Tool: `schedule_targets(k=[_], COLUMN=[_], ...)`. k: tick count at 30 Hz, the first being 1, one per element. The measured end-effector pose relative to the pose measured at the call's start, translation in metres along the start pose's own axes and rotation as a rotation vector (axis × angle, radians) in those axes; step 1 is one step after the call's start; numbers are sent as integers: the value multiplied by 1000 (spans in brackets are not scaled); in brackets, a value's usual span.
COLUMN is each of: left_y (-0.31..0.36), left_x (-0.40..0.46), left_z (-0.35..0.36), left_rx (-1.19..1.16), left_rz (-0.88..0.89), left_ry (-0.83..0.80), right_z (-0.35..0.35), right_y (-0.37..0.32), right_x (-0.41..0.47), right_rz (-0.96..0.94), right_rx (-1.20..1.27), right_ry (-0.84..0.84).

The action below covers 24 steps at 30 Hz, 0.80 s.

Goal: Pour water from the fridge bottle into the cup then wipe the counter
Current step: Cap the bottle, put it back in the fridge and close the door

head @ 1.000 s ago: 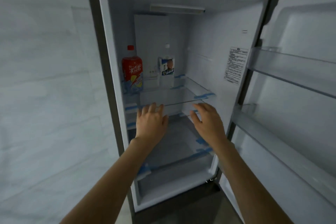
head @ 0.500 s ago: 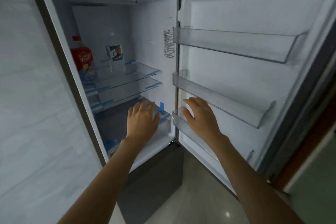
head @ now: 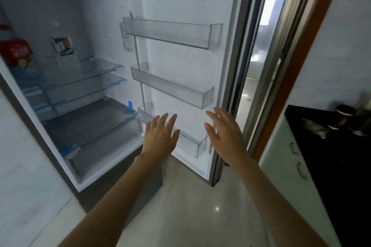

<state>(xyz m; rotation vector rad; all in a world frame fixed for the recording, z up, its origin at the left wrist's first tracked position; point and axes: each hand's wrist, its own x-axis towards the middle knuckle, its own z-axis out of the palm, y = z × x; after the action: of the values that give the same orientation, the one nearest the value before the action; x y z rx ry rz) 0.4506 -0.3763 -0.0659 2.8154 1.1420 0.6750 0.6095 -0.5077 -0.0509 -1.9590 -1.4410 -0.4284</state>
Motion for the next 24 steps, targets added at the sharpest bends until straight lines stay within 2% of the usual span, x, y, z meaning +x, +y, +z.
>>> schedule_targets(k=[4,10,17,24], left_y=[34,60,58,47], left_x=[13,55,92,97], left_z=[7,6,17,24], left_rx=[-30,-24,25,43], left_rz=[66,174,236,312], left_ry=[0,56,126,261], right_z=[-29,-41,-35,-21], right_y=[34,73,83,91], right_x=[-9,13,76,115], right_rz=[68,124,172,108], right_rx=[-55,-196,-271,-251], right_ry=[11,-115,-147,-93])
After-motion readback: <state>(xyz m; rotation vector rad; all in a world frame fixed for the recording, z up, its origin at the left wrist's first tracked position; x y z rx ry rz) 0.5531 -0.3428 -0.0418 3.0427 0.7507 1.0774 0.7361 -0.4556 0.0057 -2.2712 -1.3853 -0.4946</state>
